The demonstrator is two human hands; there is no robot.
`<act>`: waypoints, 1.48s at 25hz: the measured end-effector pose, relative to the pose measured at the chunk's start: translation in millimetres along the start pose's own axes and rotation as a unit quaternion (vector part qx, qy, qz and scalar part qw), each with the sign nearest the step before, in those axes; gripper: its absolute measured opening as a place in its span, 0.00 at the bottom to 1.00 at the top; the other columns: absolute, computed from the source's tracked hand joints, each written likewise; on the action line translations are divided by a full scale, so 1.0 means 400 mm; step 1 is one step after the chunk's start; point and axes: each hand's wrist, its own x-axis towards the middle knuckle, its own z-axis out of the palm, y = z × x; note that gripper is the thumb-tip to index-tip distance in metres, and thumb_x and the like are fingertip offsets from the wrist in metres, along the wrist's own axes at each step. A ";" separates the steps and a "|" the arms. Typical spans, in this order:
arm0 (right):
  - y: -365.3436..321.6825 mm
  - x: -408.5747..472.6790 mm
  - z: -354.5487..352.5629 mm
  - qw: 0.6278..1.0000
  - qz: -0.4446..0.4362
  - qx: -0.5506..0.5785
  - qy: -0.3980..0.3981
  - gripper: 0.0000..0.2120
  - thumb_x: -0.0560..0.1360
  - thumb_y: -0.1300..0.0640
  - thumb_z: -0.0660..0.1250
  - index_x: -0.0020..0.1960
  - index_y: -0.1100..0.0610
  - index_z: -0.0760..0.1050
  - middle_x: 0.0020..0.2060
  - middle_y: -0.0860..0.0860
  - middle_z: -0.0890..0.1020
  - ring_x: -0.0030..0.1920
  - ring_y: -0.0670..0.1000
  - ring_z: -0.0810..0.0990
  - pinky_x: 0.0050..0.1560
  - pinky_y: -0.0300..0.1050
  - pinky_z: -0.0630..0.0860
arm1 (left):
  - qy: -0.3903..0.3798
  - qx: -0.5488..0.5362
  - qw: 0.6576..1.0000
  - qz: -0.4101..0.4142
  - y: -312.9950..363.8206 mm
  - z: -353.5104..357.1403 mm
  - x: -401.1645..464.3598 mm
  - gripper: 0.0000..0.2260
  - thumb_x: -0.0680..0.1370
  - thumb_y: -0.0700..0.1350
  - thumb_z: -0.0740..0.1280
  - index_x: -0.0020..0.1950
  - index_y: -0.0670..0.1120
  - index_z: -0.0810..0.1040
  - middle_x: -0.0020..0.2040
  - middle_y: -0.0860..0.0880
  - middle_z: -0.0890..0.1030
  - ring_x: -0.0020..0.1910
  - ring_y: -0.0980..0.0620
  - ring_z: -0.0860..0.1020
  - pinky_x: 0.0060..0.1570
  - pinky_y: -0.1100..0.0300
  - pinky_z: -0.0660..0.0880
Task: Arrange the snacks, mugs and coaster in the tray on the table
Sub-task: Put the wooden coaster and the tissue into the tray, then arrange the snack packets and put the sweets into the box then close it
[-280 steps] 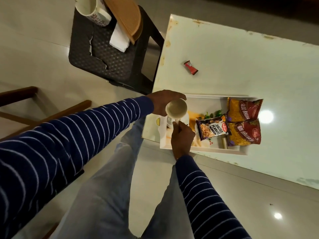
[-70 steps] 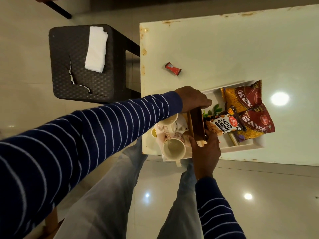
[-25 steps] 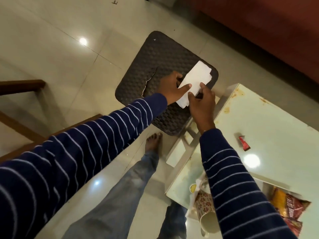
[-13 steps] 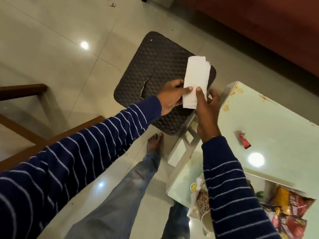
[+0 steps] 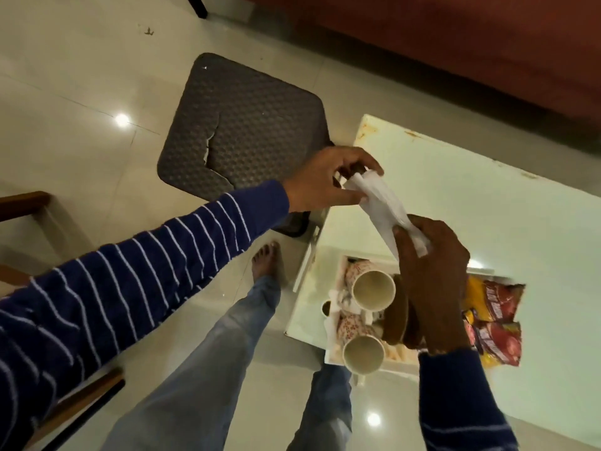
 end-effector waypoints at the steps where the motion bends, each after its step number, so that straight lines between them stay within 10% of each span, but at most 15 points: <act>1: 0.031 -0.038 -0.029 1.000 0.000 -0.019 0.018 0.10 0.79 0.58 0.68 0.58 0.59 0.81 0.49 0.52 0.83 0.48 0.46 0.77 0.50 0.31 0.68 | -0.034 0.064 0.997 0.037 0.026 0.037 0.011 0.15 0.73 0.37 0.74 0.58 0.43 0.79 0.54 0.48 0.81 0.47 0.57 0.78 0.47 0.69 0.77; 4: 0.142 -0.156 -0.098 0.996 0.018 -0.063 0.055 0.09 0.80 0.59 0.66 0.56 0.63 0.80 0.48 0.58 0.82 0.47 0.52 0.77 0.49 0.38 0.68 | -0.110 0.149 0.978 0.099 0.084 0.184 0.038 0.09 0.74 0.38 0.73 0.54 0.43 0.82 0.50 0.47 0.83 0.47 0.54 0.78 0.45 0.75 0.71; 8: 0.264 -0.301 -0.139 0.987 0.133 -0.033 0.088 0.10 0.77 0.55 0.71 0.56 0.58 0.81 0.47 0.53 0.84 0.43 0.52 0.82 0.44 0.47 0.81 | -0.188 0.282 0.930 0.142 0.091 0.363 0.053 0.07 0.76 0.41 0.70 0.52 0.49 0.82 0.48 0.52 0.81 0.47 0.54 0.74 0.50 0.57 0.71; 19: 0.390 -0.412 -0.035 0.977 0.197 0.018 0.079 0.11 0.78 0.58 0.69 0.60 0.57 0.81 0.54 0.53 0.84 0.52 0.52 0.82 0.53 0.42 0.76 | -0.245 0.446 0.860 0.036 0.033 0.530 0.055 0.08 0.75 0.40 0.69 0.50 0.52 0.82 0.51 0.53 0.81 0.52 0.49 0.77 0.47 0.54 0.74; 28: 0.435 -0.412 0.035 0.974 0.217 -0.001 0.070 0.09 0.80 0.52 0.66 0.59 0.52 0.79 0.49 0.52 0.86 0.46 0.53 0.84 0.47 0.48 0.82 | -0.244 0.443 0.863 0.011 -0.003 0.560 0.062 0.14 0.76 0.37 0.68 0.58 0.54 0.79 0.58 0.53 0.79 0.56 0.50 0.76 0.50 0.55 0.73; 34: 0.436 -0.442 -0.005 0.977 0.178 -0.051 0.101 0.13 0.79 0.47 0.66 0.57 0.53 0.82 0.52 0.50 0.86 0.41 0.50 0.84 0.43 0.45 0.82 | -0.005 0.167 0.983 -0.077 -0.030 0.467 -0.005 0.14 0.75 0.37 0.71 0.58 0.50 0.79 0.58 0.53 0.79 0.47 0.55 0.78 0.47 0.62 0.76; 37: 0.463 -0.465 -0.091 0.964 0.224 -0.040 0.141 0.12 0.78 0.50 0.68 0.57 0.55 0.82 0.53 0.51 0.85 0.42 0.51 0.84 0.44 0.49 0.82 | 0.173 0.045 0.966 -0.185 -0.075 0.415 -0.114 0.12 0.75 0.39 0.72 0.58 0.45 0.79 0.55 0.50 0.81 0.47 0.58 0.78 0.45 0.64 0.76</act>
